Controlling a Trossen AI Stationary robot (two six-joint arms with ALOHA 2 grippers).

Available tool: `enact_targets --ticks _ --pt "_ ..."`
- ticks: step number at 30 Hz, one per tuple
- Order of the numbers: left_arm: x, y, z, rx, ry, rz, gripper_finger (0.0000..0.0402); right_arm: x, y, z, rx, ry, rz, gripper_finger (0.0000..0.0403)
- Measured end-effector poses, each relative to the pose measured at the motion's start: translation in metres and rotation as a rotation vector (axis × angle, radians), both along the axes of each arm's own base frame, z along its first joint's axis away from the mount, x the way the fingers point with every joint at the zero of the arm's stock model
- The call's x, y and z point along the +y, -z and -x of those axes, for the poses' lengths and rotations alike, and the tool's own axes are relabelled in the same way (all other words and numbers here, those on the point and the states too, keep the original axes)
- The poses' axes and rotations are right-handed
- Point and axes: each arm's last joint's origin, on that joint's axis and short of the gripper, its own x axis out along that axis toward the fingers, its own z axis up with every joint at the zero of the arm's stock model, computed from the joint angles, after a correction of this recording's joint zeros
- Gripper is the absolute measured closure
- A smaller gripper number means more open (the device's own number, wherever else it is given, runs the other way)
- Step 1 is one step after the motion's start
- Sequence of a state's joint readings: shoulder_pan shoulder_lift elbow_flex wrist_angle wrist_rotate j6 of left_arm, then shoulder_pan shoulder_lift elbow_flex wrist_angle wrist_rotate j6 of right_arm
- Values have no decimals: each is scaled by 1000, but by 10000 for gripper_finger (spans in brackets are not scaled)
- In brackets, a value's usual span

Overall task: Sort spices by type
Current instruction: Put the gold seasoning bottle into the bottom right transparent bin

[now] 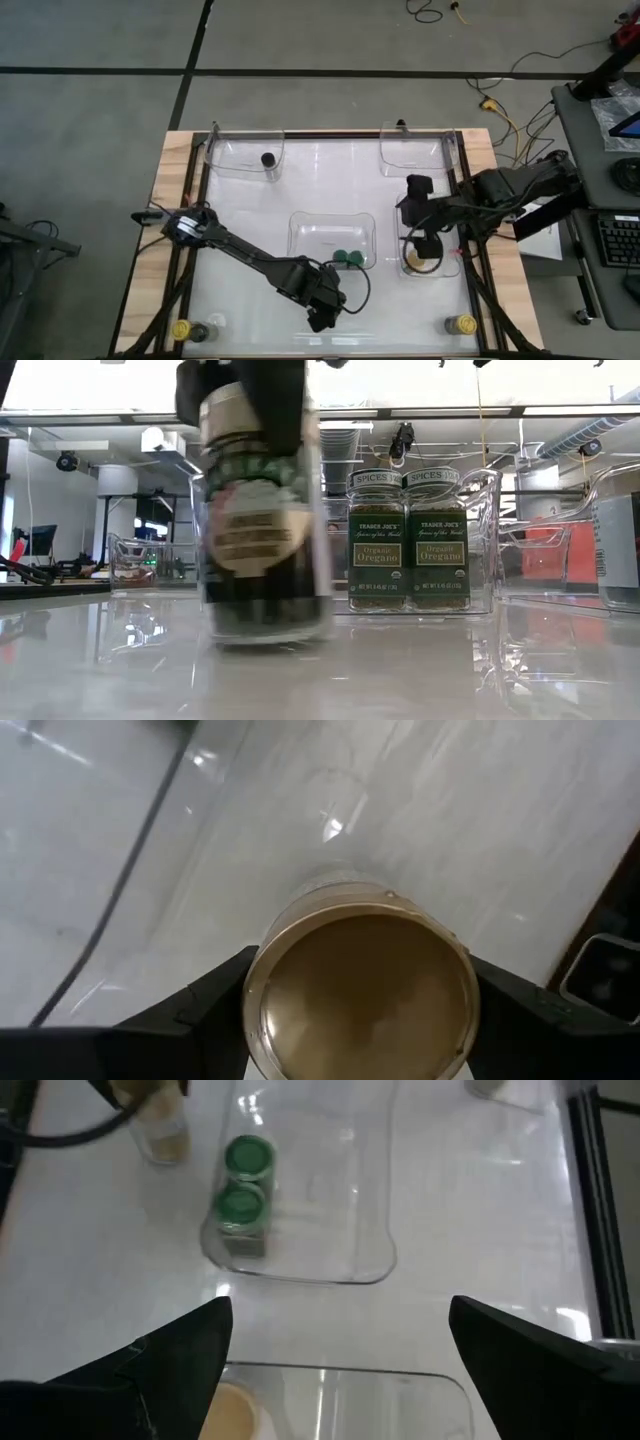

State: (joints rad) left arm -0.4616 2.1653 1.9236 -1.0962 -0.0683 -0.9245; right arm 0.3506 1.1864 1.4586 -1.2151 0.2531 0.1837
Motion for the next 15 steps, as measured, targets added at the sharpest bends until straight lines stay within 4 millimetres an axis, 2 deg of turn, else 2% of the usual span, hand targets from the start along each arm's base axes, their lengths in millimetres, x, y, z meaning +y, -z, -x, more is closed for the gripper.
enact_targets --ticks 5,15 --pt "-1 -1 -7 30 14 -74 140 7 -1 4 -8 -19 -13 40" --pt "0 -4 -10 13 -4 -81 55 19 -3 5 -45 -43 -48 39"
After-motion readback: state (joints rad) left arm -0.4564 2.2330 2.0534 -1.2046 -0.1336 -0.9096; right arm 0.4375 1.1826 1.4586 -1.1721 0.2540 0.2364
